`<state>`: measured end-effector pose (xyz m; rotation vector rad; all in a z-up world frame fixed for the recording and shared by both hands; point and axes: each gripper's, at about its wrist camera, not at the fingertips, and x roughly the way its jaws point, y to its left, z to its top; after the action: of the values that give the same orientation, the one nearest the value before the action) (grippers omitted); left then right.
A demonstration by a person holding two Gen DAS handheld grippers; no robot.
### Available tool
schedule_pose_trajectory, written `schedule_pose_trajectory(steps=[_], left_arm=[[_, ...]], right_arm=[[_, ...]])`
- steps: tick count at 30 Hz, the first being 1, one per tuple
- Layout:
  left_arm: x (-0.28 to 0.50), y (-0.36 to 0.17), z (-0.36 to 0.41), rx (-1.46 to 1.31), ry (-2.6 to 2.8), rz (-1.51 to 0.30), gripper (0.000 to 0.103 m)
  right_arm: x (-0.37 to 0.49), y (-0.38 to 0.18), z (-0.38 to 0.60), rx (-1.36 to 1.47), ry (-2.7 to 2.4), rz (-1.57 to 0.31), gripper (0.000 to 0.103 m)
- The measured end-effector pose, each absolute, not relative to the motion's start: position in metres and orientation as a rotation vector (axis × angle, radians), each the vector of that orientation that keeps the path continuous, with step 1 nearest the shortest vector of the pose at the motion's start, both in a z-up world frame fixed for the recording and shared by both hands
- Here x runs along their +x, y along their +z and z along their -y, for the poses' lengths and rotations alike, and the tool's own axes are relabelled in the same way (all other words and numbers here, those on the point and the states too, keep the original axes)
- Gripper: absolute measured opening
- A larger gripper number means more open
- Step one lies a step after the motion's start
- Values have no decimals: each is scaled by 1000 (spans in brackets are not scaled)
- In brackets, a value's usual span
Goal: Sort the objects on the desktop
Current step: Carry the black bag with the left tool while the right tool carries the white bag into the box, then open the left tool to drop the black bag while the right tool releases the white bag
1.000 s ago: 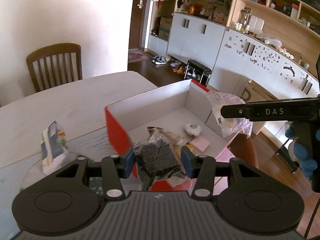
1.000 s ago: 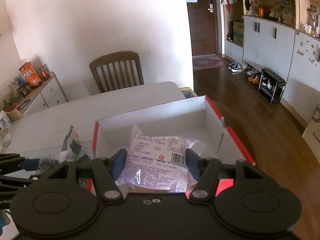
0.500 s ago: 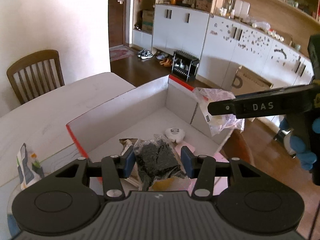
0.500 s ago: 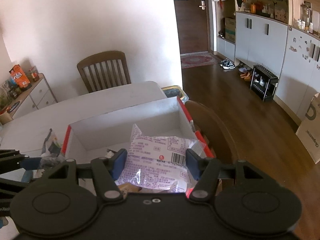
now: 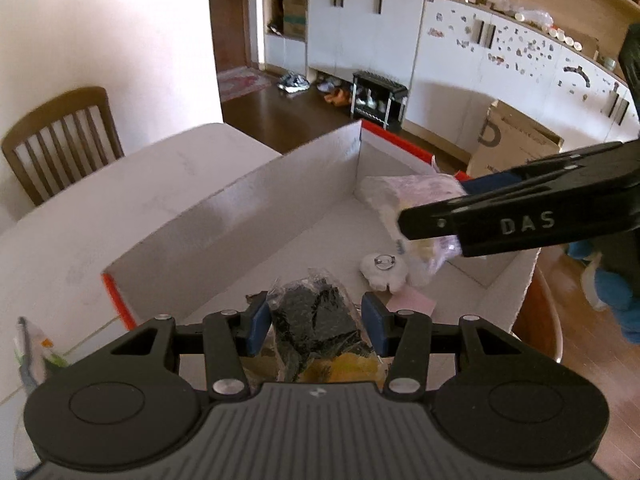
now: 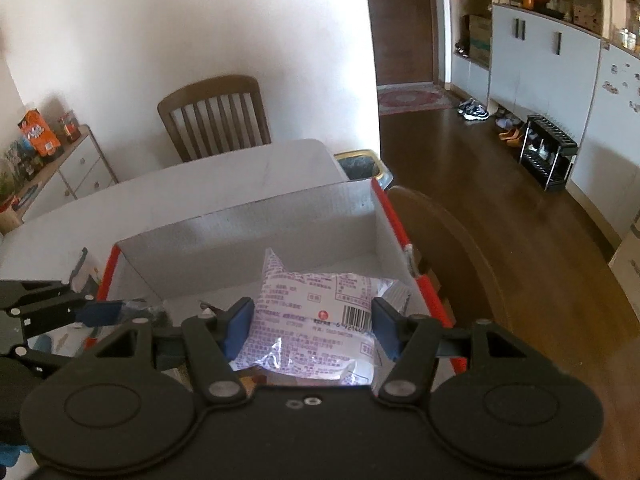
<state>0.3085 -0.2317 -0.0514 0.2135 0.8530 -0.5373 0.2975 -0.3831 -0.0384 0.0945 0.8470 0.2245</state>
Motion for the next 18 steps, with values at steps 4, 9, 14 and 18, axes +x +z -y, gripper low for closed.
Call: schedule_pose_trajectory(steps=[4,9,14,18], left_arm=[[317,-61,238,244,-548,-876,48],[327,-72,245,252,-552,-916,48],[335,-81,248,262,-549,-956,48],[337,-87,248,280,-544,-977,48]], right_arm=[[311,-46,376,74,243,-865,63],[334,-64,372,67,244,-928,63],[350,-78,362,34,257,-965,63],[358,-83,352,10,274,-989,63]])
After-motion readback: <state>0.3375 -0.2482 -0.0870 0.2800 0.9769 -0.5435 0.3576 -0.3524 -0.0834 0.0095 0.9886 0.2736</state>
